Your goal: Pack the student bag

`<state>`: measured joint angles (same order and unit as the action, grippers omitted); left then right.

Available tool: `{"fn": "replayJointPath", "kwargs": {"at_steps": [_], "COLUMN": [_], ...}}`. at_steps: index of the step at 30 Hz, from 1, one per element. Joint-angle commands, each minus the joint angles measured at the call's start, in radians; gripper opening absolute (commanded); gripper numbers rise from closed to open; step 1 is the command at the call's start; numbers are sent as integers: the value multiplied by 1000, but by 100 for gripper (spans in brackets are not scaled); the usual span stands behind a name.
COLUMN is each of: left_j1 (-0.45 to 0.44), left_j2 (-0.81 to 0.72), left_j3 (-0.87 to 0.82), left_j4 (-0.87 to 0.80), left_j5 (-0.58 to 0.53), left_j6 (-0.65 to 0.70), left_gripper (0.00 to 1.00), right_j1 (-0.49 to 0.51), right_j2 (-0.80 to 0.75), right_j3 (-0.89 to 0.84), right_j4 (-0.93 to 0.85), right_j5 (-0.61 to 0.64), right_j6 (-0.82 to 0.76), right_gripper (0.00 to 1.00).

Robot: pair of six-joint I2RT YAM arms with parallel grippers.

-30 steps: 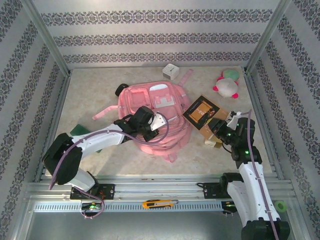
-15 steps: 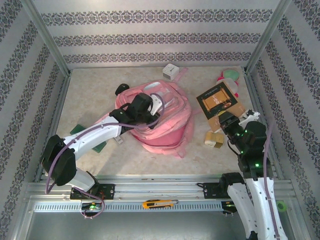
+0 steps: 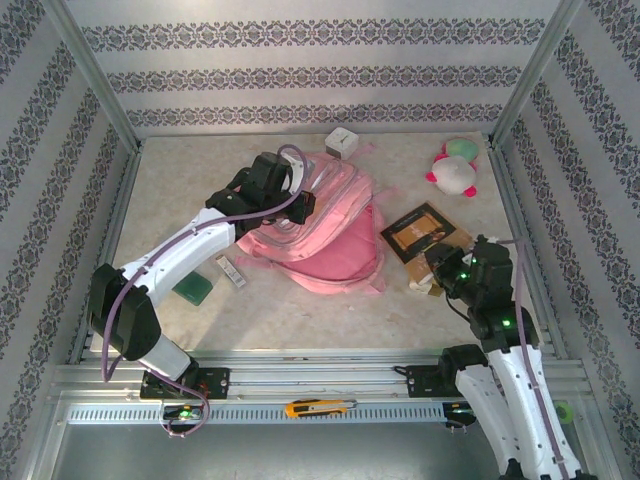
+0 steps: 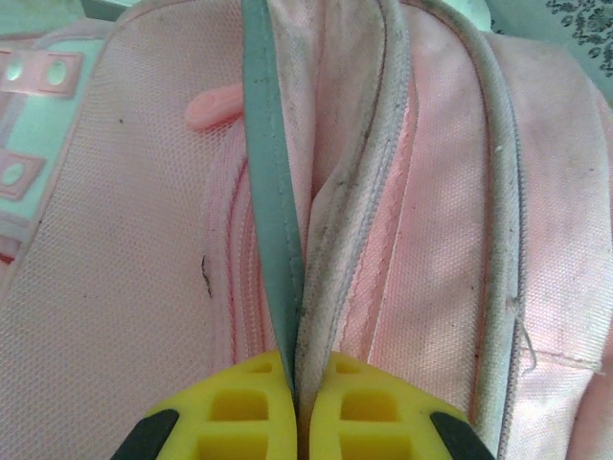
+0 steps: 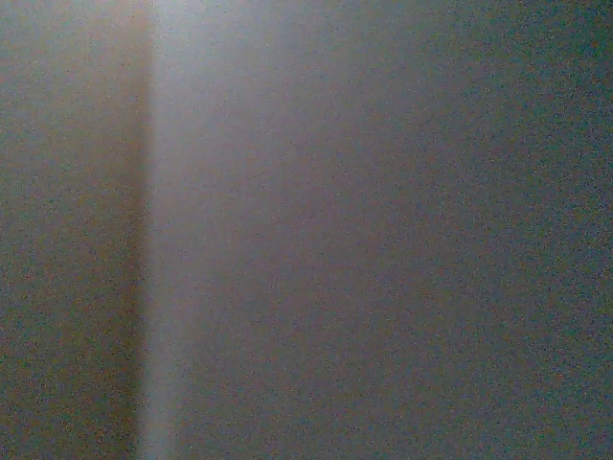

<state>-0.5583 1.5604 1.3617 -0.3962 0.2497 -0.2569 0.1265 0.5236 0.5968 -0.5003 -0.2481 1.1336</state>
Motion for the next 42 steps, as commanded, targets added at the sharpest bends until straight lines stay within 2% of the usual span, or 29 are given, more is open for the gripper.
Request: {"fn": "replayJointPath", "kwargs": {"at_steps": [1,4,6,8,12,18,27,29,34,42], "left_j1": [19,27,29,33,44,57,76,83,93,112], "left_j2": [-1,11,17,20,23,23,6,10,9,16], "left_j3": [66,82,100,113,119,120,120,124,136,132], "left_j4": [71,80,82,86,121,191,238,246,234,233], "left_j5": [94,143,170,194,262,359,432,450,450,434], "left_j6": [-34,-37,-37,-40,-61,-93,-103,-112,-107,-110], "left_gripper": [0,0,0,0,0,0,0,0,0,0], "right_j1": [64,164,245,298,360,396,432,439,447,412], "right_j2": [43,147,215,290,490,751,1157,1213,1268,1296], "right_j3": [-44,-57,-67,-97,-104,-75,113,150,186,183], "right_j4": [350,504,599,731,946,1233,1434,1416,1266,1138], "right_j5": [-135,-138,-71,-24,-15,33,5,19,78,19], "right_j6": [97,126,137,183,249,307,360,372,354,314], "right_gripper": [0,0,0,0,0,0,0,0,19,54]}}
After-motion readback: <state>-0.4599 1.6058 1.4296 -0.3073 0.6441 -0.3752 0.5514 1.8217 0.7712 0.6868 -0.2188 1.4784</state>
